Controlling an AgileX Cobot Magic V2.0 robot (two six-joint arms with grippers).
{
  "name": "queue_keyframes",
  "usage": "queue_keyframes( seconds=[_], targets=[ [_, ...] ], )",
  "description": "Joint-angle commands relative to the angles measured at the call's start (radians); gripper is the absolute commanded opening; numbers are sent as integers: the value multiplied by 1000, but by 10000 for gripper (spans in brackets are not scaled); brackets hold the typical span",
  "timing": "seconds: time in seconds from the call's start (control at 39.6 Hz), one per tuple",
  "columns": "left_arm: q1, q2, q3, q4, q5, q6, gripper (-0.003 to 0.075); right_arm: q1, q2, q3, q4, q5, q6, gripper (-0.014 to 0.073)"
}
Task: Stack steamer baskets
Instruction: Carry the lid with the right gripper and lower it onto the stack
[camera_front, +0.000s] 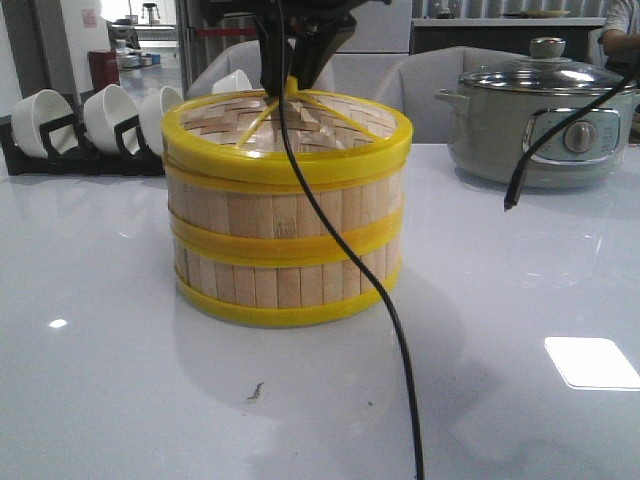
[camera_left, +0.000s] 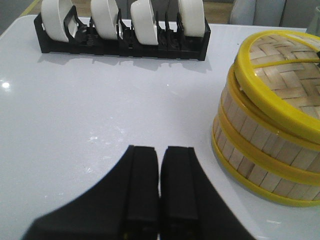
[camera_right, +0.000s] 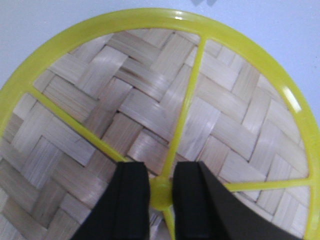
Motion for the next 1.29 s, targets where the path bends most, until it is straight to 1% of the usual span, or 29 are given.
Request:
queue_keyframes(
  seconds=[0.0, 0.3, 0.96, 1.04, 1.21, 1.26],
  targets=[
    [0, -3, -29, 2, -84, -7, 88, -3, -59, -37, -14, -58, -8, 36],
    [0, -3, -29, 2, -84, -7, 88, -3, -58, -37, -14, -106, -8, 36],
    [0, -3, -29, 2, -84, -7, 88, -3, -40, -37, -14, -114, -8, 45],
    [0, -3, -29, 2, -84, -7, 88, -3, -40, -37, -14, -114, -8, 103],
    [0, -3, -29, 2, -84, -7, 88, -3, -42, -37, -14, -115, -8, 363],
    [0, -3, -29, 2, -84, -7, 88, -3, -47, -37, -14, -117, -8, 398]
  ],
)
